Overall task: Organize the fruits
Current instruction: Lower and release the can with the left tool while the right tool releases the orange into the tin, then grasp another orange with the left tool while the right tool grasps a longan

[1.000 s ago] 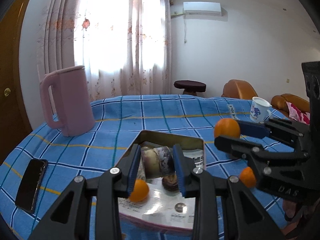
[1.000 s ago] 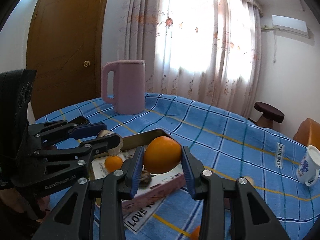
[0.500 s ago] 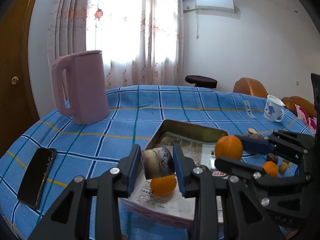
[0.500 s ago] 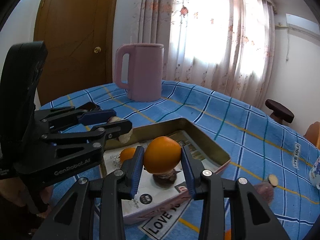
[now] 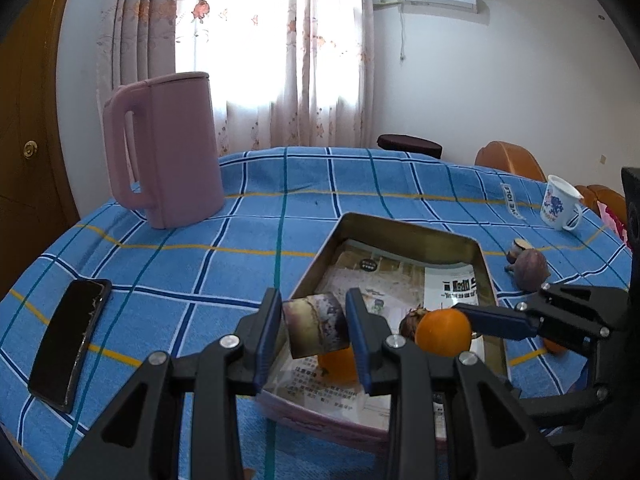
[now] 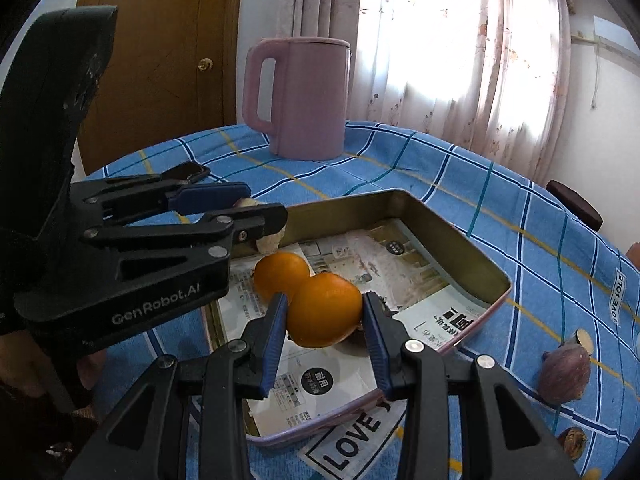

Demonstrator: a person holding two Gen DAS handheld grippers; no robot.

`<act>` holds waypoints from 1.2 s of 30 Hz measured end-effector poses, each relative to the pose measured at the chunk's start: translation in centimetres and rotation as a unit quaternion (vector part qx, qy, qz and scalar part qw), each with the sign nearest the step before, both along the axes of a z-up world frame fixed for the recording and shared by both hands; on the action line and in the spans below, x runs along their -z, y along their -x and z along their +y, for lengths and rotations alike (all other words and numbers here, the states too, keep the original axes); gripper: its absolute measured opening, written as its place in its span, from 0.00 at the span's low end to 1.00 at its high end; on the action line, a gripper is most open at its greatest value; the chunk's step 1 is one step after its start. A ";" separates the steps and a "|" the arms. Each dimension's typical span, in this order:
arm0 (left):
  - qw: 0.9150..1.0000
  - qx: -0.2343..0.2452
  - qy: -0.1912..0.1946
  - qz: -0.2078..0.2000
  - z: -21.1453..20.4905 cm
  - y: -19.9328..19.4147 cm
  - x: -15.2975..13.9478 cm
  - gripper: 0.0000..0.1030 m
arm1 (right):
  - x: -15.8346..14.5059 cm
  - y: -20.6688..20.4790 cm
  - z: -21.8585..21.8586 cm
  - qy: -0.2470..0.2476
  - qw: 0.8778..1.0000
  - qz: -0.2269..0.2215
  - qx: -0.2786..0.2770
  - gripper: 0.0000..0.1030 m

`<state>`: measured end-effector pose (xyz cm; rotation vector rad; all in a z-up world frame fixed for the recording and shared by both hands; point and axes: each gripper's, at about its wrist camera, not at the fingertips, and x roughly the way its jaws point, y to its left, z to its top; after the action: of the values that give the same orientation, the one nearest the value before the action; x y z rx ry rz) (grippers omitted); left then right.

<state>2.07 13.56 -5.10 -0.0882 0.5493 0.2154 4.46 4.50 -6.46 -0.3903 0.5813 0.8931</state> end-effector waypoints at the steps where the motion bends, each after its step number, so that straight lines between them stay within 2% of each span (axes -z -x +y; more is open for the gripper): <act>1: 1.000 0.001 -0.001 0.002 0.0 0.0 0.0 0.34 | 0.1 0.0 0.1 0.005 1.000 0.001 0.002 0.38; 7: 1.000 -0.001 0.000 0.007 -0.1 -0.1 0.2 0.35 | 0.4 -0.1 0.2 0.015 1.000 0.012 -0.005 0.40; 8: 1.000 -0.006 -0.003 0.006 -0.1 0.0 0.1 0.38 | 0.3 -0.1 0.3 0.016 1.000 0.009 -0.004 0.43; 10: 1.000 -0.010 -0.002 0.003 -0.1 0.1 0.0 0.55 | 0.2 0.1 0.1 0.014 1.000 0.000 0.004 0.58; 11: 1.000 -0.018 -0.004 0.000 -0.1 0.2 -0.1 0.71 | -0.1 0.3 -0.4 0.007 1.000 -0.008 0.009 0.64; 12: 1.000 -0.021 -0.006 -0.004 -0.1 0.4 -0.2 0.77 | -0.3 0.5 -0.7 0.002 1.000 -0.011 0.009 0.64; 17: 1.000 -0.009 -0.004 -0.029 -1.3 1.3 -1.5 0.77 | -1.4 1.2 -5.4 -0.018 0.999 -0.030 0.039 0.64; 22: 0.998 0.046 -0.008 -0.040 -5.3 0.9 -2.5 0.77 | -2.3 0.7 -13.0 -0.031 0.992 -0.039 0.114 0.64; 29: 0.991 0.131 -0.026 -0.013 -12.6 -1.7 -1.8 0.78 | -2.7 -1.3 -23.3 -0.050 0.969 -0.028 0.241 0.64; 32: 0.987 0.159 -0.031 0.002 -15.1 -2.6 -1.2 0.78 | -2.2 -2.4 -25.8 -0.054 0.959 -0.011 0.276 0.64; 36: 0.981 0.187 -0.023 0.034 -17.6 -4.1 0.1 0.78 | -1.2 -3.8 -26.6 -0.043 0.956 0.011 0.290 0.64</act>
<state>6.12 -4.04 -5.17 0.0689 0.6185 -0.1365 8.21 -22.13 -5.22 -0.1141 0.6290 0.3553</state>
